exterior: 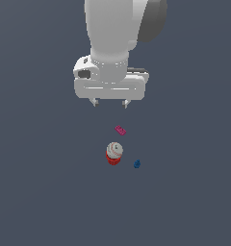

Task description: Pick up a designated object from a clutter of objects.

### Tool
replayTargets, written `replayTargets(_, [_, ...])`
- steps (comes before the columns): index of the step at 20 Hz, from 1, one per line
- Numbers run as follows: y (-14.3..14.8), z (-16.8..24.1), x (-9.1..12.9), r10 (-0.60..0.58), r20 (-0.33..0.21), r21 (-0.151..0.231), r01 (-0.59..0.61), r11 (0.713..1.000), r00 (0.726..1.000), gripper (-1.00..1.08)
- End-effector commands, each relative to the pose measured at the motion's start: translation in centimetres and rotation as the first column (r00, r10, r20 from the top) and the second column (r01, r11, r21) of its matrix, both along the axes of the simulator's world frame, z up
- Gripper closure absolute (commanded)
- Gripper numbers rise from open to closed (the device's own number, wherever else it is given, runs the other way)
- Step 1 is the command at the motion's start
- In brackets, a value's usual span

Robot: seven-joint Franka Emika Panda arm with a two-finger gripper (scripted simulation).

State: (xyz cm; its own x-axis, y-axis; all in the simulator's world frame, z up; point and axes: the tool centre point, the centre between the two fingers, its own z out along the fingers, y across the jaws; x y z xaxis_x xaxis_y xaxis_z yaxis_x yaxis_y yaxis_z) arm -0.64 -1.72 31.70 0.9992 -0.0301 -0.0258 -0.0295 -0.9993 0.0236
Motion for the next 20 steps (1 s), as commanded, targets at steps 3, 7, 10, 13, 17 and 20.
replayTargets(3, [-0.2, 0.0, -0.1, -0.001, -0.001, 0.0, 0.001, 1.0, 1.0, -0.92])
replayTargets(7, [-1.5, 0.3, -0.7, -0.008, -0.01, -0.002, 0.008, 1.0, 1.0, -0.92])
replayTargets(10, [-2.1, 0.6, -1.0, -0.015, -0.014, -0.002, 0.015, 1.0, 1.0, -0.92])
replayTargets(13, [-2.1, 0.6, -1.0, -0.017, -0.014, -0.002, 0.017, 1.0, 1.0, -0.92])
replayTargets(17, [-1.9, 0.0, -0.9, -0.001, -0.013, -0.002, 0.001, 1.0, 1.0, -0.92])
replayTargets(20, [-1.7, -1.0, -0.9, 0.024, -0.012, -0.001, -0.024, 1.0, 1.0, -0.92])
